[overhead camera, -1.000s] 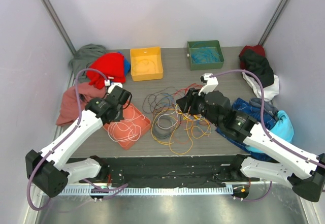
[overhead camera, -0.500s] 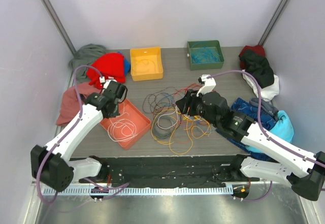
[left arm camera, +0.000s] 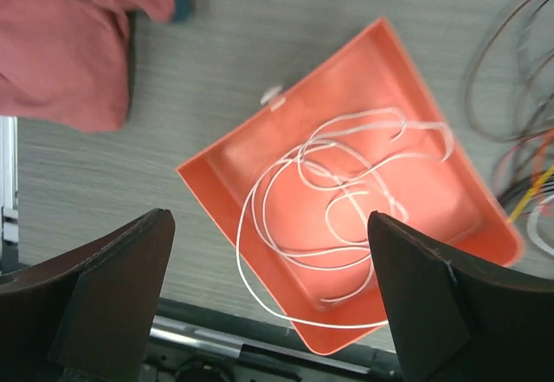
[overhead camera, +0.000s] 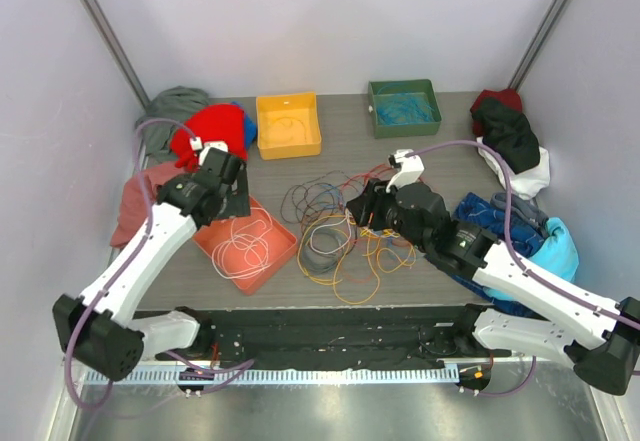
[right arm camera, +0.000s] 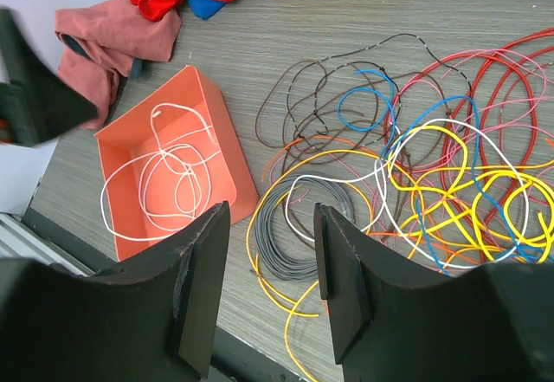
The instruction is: Untangle the cables
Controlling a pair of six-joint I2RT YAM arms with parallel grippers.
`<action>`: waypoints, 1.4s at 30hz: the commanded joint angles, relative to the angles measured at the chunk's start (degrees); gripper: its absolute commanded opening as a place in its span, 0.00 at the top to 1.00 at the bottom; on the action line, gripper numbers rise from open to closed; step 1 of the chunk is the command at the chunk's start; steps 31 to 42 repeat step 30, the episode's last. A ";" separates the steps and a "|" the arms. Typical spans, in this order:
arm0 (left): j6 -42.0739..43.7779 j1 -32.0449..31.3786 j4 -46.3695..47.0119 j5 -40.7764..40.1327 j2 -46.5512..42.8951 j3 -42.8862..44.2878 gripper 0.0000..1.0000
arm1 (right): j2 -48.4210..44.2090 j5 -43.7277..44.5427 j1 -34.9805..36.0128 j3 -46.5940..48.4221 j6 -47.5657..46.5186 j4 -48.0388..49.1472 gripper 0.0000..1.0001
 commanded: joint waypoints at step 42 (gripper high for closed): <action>-5.08 0.10 29.08 15.89 -14.98 -10.62 0.00 | -10.96 30.00 0.08 -2.79 -10.56 3.09 0.45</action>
